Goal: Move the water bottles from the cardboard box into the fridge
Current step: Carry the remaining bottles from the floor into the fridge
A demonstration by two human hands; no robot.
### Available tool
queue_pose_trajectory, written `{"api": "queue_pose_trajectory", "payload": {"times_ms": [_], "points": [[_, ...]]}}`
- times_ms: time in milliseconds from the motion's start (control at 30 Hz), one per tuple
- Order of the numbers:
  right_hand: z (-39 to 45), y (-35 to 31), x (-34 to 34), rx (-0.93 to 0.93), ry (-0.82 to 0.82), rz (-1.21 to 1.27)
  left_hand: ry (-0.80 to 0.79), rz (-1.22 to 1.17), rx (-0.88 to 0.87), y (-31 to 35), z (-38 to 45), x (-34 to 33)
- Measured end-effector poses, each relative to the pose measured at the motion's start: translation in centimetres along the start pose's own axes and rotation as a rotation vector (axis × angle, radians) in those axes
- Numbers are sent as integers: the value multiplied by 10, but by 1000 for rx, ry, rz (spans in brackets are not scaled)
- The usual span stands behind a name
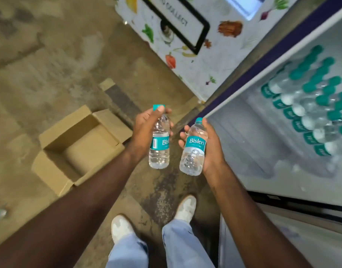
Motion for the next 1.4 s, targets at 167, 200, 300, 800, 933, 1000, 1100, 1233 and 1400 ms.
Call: {"api": "queue_pose_trajectory", "payload": {"times_ms": [167,200,300,800,933,1000,1100,1233,1400], "points": [[-36,-77,40,137,78,108,-205,132,-5,12,-10,-96],[-41,-92,51,170,108,130,-231,147,-5,15,-11,-115],[-58,-126,81,166,205,176,-273,182,-10,20,-12,-169],[-77,-282,177,431,293,389,-527,366,-157,24,-7,-384],[-71,-341,199,646,509,461,-488,335,-201,38,13,-417],[-71,-372,206,795,671,472,-476,307,-223,41,23,-431],[-72,-414,207,1025,785,413,-439,279,-232,42,35,-446],[-61,-454,218,1180,835,398,-417,298,-204,36,43,-459],[-43,-493,245,1320,978,189,-413,323,-212,33,44,-469]]}}
Point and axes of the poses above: each hand's wrist, its own z-axis towards the middle knuckle, its own x-axis out of the back of the hand, y = z × x, the point moved 7 cm from there along z, towards the middle knuckle, and after that the axes turned 11 degrees about y, right-handed, at the moved point
